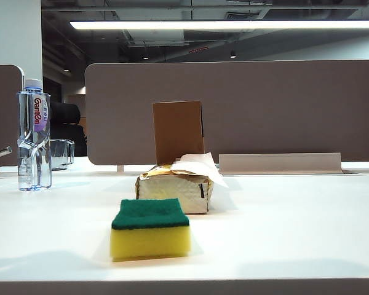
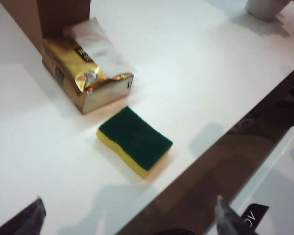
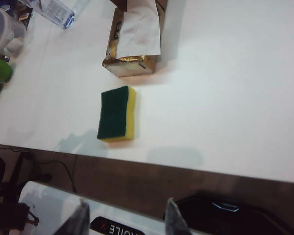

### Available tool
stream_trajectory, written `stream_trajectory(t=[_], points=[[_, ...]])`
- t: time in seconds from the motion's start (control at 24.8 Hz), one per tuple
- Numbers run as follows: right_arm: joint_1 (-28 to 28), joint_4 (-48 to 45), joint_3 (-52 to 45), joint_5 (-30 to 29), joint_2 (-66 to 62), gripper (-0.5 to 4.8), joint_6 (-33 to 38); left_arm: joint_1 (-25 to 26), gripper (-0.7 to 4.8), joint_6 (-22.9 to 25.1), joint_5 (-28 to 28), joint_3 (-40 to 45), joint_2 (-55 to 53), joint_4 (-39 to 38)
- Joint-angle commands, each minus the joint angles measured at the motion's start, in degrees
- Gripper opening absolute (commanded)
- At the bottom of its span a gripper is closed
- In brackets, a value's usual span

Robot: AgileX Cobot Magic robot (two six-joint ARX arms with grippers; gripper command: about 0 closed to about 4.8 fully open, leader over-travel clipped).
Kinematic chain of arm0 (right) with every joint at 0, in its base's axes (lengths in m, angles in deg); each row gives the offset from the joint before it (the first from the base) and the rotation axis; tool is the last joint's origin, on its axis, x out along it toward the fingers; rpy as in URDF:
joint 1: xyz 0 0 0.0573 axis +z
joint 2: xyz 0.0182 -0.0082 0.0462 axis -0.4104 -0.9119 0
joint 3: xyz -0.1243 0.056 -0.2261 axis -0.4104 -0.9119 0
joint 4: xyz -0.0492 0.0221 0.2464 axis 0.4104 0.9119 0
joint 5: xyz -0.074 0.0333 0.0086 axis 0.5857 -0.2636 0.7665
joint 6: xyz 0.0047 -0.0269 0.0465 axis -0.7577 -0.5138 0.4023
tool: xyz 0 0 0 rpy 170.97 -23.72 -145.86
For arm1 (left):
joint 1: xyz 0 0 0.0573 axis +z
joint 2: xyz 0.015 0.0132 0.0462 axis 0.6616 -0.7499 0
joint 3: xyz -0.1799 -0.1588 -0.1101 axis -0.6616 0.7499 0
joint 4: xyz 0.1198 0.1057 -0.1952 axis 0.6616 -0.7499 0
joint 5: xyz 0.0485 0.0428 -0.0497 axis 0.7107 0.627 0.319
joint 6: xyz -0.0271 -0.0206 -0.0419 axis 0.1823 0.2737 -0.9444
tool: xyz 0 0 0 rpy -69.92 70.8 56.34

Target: Move the sponge from right to left to wipe the table, avoiding obstacles on the table, and finally reaching the bottle of mineral water.

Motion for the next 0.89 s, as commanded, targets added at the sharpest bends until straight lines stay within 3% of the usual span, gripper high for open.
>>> stream_trajectory(t=[0.04, 0.32, 0.65, 0.89], points=[[0.04, 1.70, 0.15, -0.35, 1.40, 2.03, 0.09, -0.17, 4.57, -0.28, -0.04, -0.26, -0.79, -1.51], [0.04, 1.79, 0.15, -1.31, 3.06, 2.03, 1.57, -0.68, 4.57, -5.11, -0.11, -0.26, -7.56, -1.84], [0.26, 1.81, 0.15, -2.03, 3.19, 2.03, 1.92, -1.92, 4.57, -5.16, -0.22, -0.26, -16.68, -0.37], [0.76, 1.84, 0.15, -2.03, 3.19, 2.02, 1.92, -5.18, 4.58, -6.99, -0.35, -0.26, -24.63, 9.03]])
